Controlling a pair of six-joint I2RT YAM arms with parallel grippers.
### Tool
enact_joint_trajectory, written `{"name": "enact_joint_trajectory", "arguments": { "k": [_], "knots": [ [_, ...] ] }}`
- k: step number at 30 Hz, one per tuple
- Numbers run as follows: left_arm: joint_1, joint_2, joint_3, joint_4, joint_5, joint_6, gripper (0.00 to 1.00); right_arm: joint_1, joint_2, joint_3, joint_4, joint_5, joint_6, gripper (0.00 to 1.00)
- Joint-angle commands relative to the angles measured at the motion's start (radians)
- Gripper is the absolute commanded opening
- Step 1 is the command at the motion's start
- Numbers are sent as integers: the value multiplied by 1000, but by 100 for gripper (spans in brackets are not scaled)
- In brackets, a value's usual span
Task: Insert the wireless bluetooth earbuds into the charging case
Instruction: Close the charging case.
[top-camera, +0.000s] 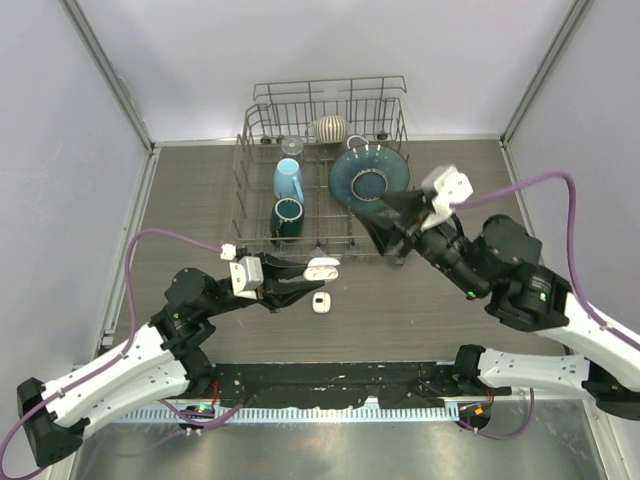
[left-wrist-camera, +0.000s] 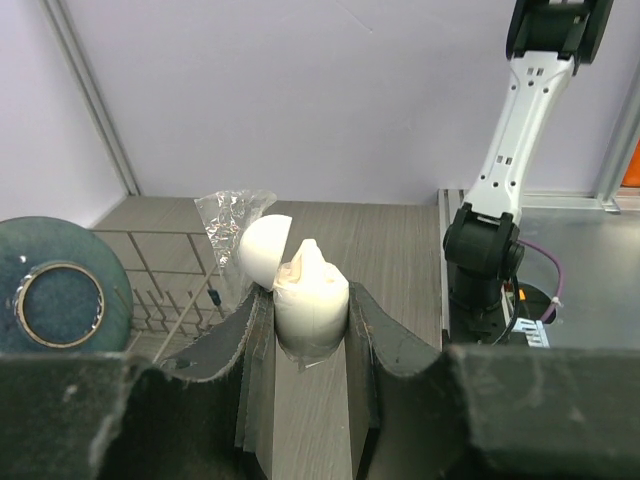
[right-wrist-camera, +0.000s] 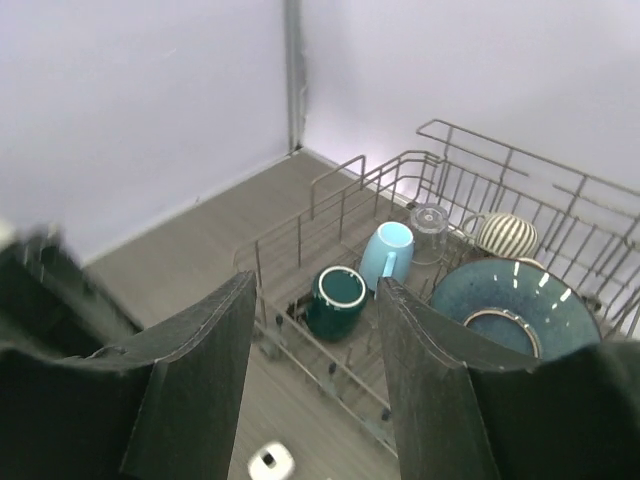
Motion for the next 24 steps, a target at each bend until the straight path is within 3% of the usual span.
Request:
{"name": "enact_joint_trajectory", "arguments": {
  "k": [1,10,20,24],
  "knots": [
    [4,8,3,109,3,19,0,3,200,177,-75,290,275,57],
    [4,-6,6,114,30,25,0,-20,326,202,-153,155,341,57],
    [5,14,25,51,-140,22,0,-20,248,93,-156,-101,399,53],
    [4,31,34,43,-184,7,0,-20,255,78,-188,-109,394,48]
  ]
}}
